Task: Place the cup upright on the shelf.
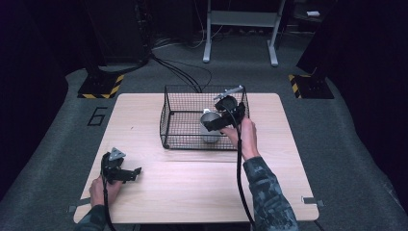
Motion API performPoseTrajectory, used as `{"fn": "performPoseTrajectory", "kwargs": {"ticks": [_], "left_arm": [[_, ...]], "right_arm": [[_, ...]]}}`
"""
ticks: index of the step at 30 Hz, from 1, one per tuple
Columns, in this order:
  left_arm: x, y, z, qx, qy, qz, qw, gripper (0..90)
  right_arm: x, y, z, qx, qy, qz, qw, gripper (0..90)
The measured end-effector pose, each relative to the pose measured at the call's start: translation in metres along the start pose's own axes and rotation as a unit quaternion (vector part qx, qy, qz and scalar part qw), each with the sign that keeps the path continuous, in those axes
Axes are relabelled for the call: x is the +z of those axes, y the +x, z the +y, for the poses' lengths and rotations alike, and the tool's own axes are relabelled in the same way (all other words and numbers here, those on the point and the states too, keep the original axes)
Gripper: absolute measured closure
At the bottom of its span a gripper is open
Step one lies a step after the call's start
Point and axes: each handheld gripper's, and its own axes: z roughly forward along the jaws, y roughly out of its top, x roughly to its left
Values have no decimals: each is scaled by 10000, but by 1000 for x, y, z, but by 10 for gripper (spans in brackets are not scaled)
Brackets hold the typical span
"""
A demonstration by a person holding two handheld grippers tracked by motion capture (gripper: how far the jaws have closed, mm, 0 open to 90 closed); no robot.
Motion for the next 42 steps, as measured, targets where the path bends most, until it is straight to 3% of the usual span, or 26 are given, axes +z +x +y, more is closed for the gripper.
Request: {"fn": "performPoseTrajectory", "kwargs": {"ticks": [8,11,20,25,30,36,37,38,42], "left_arm": [[0,0,0,6,0,5,10000,1],[0,0,0,-1,0,-4,10000,1],[0,0,0,7,0,8,10000,1],[0,0,0,5,0,8,10000,1],[0,0,0,6,0,6,10000,1],[0,0,0,5,-1,6,10000,1],[0,0,0,5,-1,6,10000,1],[0,0,0,6,1,6,10000,1],[0,0,0,4,-2,9,10000,1]], "right_arm": [[-35,9,-25,-183,-216,-104,9995,2],[-43,10,-37,-199,-179,-184,9995,2],[-59,10,-91,96,-170,-351,9992,2],[-57,2,-128,373,-66,-402,9985,4],[-45,-13,-171,729,106,-551,9958,5],[-26,-36,-222,1252,241,-710,9893,1],[-26,-36,-222,1252,241,-710,9893,1],[-18,-45,-239,1460,340,-832,9852,0],[-11,-54,-257,1578,276,-946,9825,0]]}}
